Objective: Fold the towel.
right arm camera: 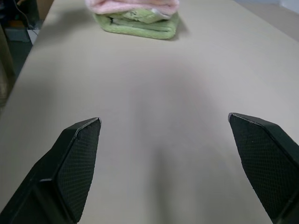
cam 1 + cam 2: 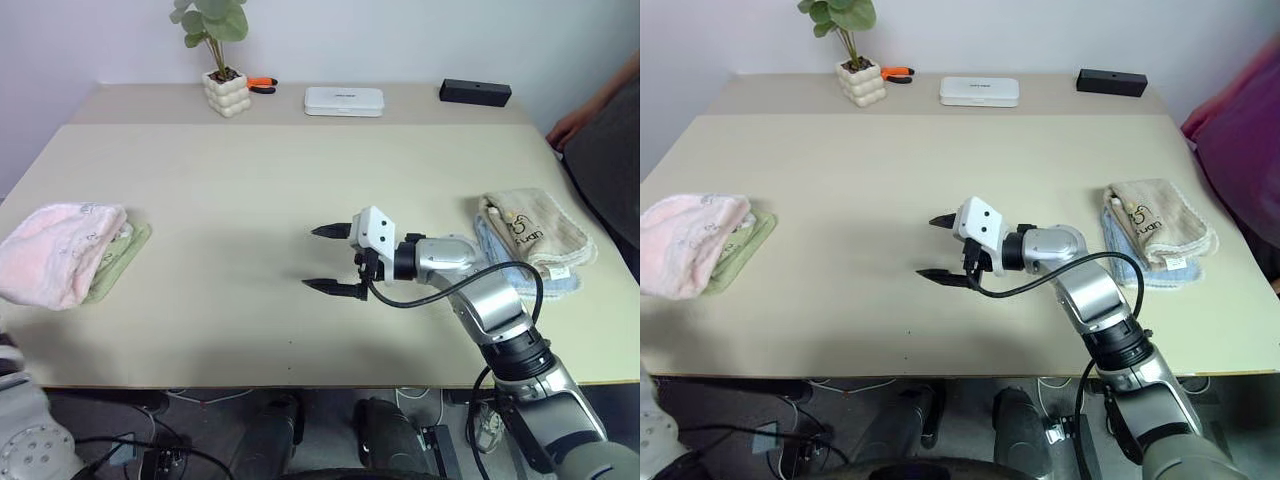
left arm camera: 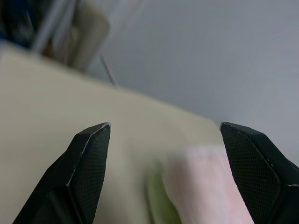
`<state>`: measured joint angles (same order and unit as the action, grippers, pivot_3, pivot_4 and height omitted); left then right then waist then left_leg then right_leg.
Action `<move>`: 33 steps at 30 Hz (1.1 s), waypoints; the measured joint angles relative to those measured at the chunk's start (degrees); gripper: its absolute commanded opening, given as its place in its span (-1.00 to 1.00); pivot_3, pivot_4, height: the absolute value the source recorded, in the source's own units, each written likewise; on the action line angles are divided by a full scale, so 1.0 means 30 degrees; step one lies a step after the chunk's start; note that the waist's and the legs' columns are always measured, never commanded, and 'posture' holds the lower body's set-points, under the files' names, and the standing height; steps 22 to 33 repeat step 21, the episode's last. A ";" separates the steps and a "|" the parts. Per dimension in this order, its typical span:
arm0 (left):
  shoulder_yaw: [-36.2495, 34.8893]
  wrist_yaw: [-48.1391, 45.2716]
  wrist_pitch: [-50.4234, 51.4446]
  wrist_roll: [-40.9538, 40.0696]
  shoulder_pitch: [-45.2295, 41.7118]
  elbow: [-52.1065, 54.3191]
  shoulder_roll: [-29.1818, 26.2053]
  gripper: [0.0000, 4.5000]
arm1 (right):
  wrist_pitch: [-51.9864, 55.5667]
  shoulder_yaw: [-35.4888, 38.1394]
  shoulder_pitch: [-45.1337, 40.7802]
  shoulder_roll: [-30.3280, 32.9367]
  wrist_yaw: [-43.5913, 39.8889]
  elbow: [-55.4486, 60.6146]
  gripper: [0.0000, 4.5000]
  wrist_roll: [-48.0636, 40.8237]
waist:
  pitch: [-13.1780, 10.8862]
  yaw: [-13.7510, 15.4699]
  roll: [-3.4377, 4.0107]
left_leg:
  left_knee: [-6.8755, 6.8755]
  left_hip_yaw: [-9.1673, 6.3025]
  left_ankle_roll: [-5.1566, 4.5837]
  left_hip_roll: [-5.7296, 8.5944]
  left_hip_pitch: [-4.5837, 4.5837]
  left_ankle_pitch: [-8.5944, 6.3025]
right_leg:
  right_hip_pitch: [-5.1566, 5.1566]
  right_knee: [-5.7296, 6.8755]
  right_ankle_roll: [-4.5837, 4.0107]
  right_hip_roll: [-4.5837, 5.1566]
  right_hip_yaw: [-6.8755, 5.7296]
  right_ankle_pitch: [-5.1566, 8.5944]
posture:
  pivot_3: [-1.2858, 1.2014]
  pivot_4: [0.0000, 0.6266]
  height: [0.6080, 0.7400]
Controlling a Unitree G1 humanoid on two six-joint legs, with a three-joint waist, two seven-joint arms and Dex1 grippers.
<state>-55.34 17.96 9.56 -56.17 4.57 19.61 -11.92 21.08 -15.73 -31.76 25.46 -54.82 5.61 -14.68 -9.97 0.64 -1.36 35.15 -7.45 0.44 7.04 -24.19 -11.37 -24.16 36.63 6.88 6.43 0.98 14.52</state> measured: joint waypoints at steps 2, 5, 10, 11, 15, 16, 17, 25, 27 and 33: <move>0.0543 -0.0549 0.0196 0.1303 0.0842 0.0780 -0.1548 0.69 | -0.0428 0.0513 -0.0629 -0.0521 0.0632 -0.1715 1.00 0.0159 | 0.0004 0.0032 -0.0008 | 0.0001 -0.0006 0.0017 0.0001 0.0007 -0.0010 | 0.0011 -0.0031 -0.0012 -0.0030 -0.0011 -0.0001 | 0.03 -0.52 1.00; 0.2828 -0.2093 0.1200 0.3012 0.1360 0.2427 -0.3940 0.69 | -0.1212 0.1316 -0.1491 -0.0712 0.1821 -0.4022 1.00 0.0641 | 0.0003 0.0135 0.0004 | 0.0001 -0.0023 0.0033 0.0009 0.0016 -0.0022 | 0.0016 -0.0103 -0.0034 -0.0046 -0.0028 -0.0011 | 0.03 -0.52 1.00; 0.9049 -0.5066 0.3321 0.5691 0.1075 0.4352 -0.6924 0.69 | -0.1650 0.2927 -0.1910 -0.0472 0.2399 -0.5624 1.00 0.0672 | 0.0001 -0.0090 0.0021 | -0.0056 0.0032 -0.0033 0.0004 0.0015 -0.0026 | 0.0051 -0.0141 0.0013 -0.0054 0.0024 -0.0062 | 0.03 -0.52 1.00; 1.0247 -0.5726 0.3623 0.6274 0.1038 0.4671 -0.7346 0.69 | -0.1754 0.3129 -0.1833 -0.0294 0.2386 -0.5723 1.00 0.0699 | -0.0010 -0.0170 0.0046 | -0.0084 0.0059 -0.0037 0.0000 0.0014 -0.0024 | 0.0028 -0.0138 0.0018 -0.0054 0.0050 -0.0066 | 0.03 -0.52 1.00; 1.3357 -0.7683 0.4158 0.7482 0.0958 0.5074 -0.7449 0.69 | -0.1806 0.3793 -0.1259 0.0761 0.2342 -0.5793 1.00 0.0741 | -0.0023 -0.0494 0.0071 | -0.0137 0.0076 -0.0024 -0.0043 0.0013 -0.0025 | -0.0027 -0.0125 0.0024 -0.0076 0.0070 -0.0069 | 0.03 -0.52 1.00; 1.3801 -0.7975 0.4165 0.7793 0.0956 0.5059 -0.7430 0.69 | -0.1783 0.4015 -0.1079 0.1028 0.2295 -0.5790 1.00 0.0731 | -0.0023 -0.0493 0.0072 | -0.0136 0.0076 -0.0020 -0.0054 0.0013 -0.0025 | -0.0027 -0.0120 0.0025 -0.0085 0.0071 -0.0069 | 0.03 -0.52 1.00; 1.4210 -0.8273 0.4164 0.8202 0.0956 0.5018 -0.7417 0.69 | -0.1739 0.4235 -0.0861 0.1382 0.2203 -0.5778 1.00 0.0717 | -0.0024 -0.0477 0.0074 | -0.0133 0.0077 -0.0016 -0.0072 0.0013 -0.0025 | -0.0025 -0.0120 0.0021 -0.0101 0.0071 -0.0068 | 0.03 -0.52 1.00; 1.4480 -0.9189 0.4128 0.9191 0.0935 0.4310 -0.7186 0.69 | -0.1500 0.4788 -0.0047 0.2263 0.1818 -0.5510 1.00 0.0639 | -0.0028 -0.0460 0.0082 | -0.0112 0.0091 -0.0009 -0.0131 0.0013 -0.0025 | -0.0019 -0.0125 -0.0010 -0.0152 0.0074 -0.0080 | 0.03 -0.52 1.00; 1.4480 -0.9189 0.4128 0.9191 0.0935 0.4310 -0.7186 0.69 | -0.1500 0.4788 -0.0047 0.2263 0.1818 -0.5510 1.00 0.0639 | -0.0028 -0.0460 0.0082 | -0.0112 0.0091 -0.0009 -0.0131 0.0013 -0.0025 | -0.0019 -0.0125 -0.0010 -0.0152 0.0074 -0.0080 | 0.03 -0.52 1.00; 1.4480 -0.9189 0.4128 0.9191 0.0935 0.4310 -0.7186 0.69 | -0.1500 0.4788 -0.0047 0.2263 0.1818 -0.5510 1.00 0.0639 | -0.0028 -0.0460 0.0082 | -0.0112 0.0091 -0.0009 -0.0131 0.0013 -0.0025 | -0.0019 -0.0125 -0.0010 -0.0152 0.0074 -0.0080 | 0.03 -0.52 1.00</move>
